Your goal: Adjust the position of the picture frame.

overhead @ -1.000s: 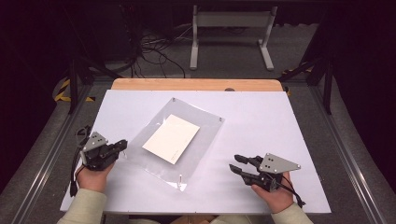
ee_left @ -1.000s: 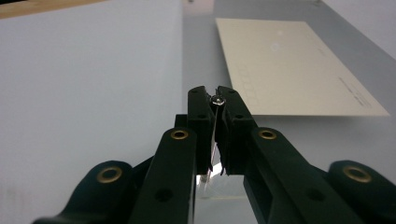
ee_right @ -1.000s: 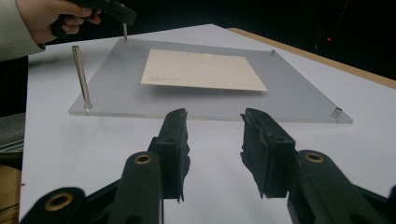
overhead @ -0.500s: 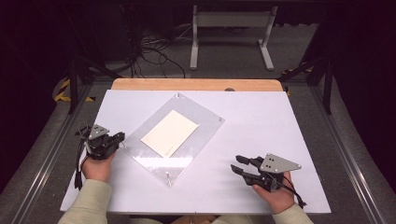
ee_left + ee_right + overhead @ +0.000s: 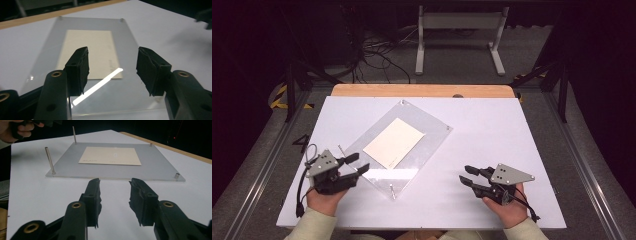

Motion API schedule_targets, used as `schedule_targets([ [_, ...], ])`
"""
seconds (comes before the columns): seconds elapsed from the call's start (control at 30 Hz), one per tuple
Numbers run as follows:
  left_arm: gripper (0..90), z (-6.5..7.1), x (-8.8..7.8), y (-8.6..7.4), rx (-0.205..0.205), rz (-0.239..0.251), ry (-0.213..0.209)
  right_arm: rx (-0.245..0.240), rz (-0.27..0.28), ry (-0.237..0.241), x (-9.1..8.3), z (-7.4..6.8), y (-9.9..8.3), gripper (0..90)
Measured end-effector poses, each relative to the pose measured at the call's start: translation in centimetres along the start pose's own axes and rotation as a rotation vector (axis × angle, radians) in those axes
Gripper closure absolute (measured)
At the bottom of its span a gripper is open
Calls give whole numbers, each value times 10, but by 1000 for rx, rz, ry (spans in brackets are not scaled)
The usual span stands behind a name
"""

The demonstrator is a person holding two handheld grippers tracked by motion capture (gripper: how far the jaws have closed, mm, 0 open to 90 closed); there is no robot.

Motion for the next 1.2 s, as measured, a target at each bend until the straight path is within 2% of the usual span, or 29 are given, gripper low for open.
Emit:
schedule_targets([
  [0.17, 440, 27, 16, -3, 40, -38, -108, 9, -4, -8, 0, 3, 0, 597],
  [0.23, 441, 31, 24, -7, 44, -64, -134, 13, -16, -11, 0, 4, 0, 604],
  [0.4, 463, 38, 42, -18, 45, -136, -167, 19, -47, -20, 2, 6, -1, 622],
  [0.5, 541, 41, 52, -25, 50, -186, -170, 30, -59, -30, 4, 10, 0, 631],
  [0.53, 584, 41, 56, -30, 66, -233, -152, 35, -58, -31, 4, 11, 0, 631],
  [0.57, 638, 41, 58, -32, 65, -254, -148, 37, -59, -31, 5, 11, 0, 632],
  [0.6, 713, 41, 58, -32, 65, -254, -148, 37, -59, -31, 5, 11, 0, 632],
  [0.63, 713, 41, 59, -35, 64, -272, -142, 37, -59, -31, 5, 12, 0, 631],
  [0.67, 813, 42, 59, -35, 72, -275, -149, 35, -61, -32, 6, 12, 0, 631],
  [0.7, 842, 42, 59, -35, 77, -277, -144, 34, -61, -32, 6, 12, 0, 631],
  [0.77, 848, 43, 58, -34, 90, -292, -129, 32, -59, -33, 7, 12, 1, 630],
  [0.87, 849, 40, 52, -33, 79, -293, -126, 29, -58, -34, 7, 13, 2, 631],
  [0.93, 848, 34, 42, -34, 71, -297, -106, 30, -55, -34, 7, 13, 2, 631],
  [1.03, 848, 24, 27, -38, 49, -296, -69, 32, -55, -33, 7, 14, 3, 632],
  [1.2, 848, 8, 5, -48, -19, -292, 11, 31, -71, -18, 13, 14, 3, 638],
])
Point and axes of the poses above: each handheld gripper's, and its own axes: x roughly forward along the jaws, y roughly out of its top, z roughly to its right, the point moved 8 cm from there along x, roughly forward along the jaws, and after that the axes turned 11 degrees about -y, right-handed, at the moved point
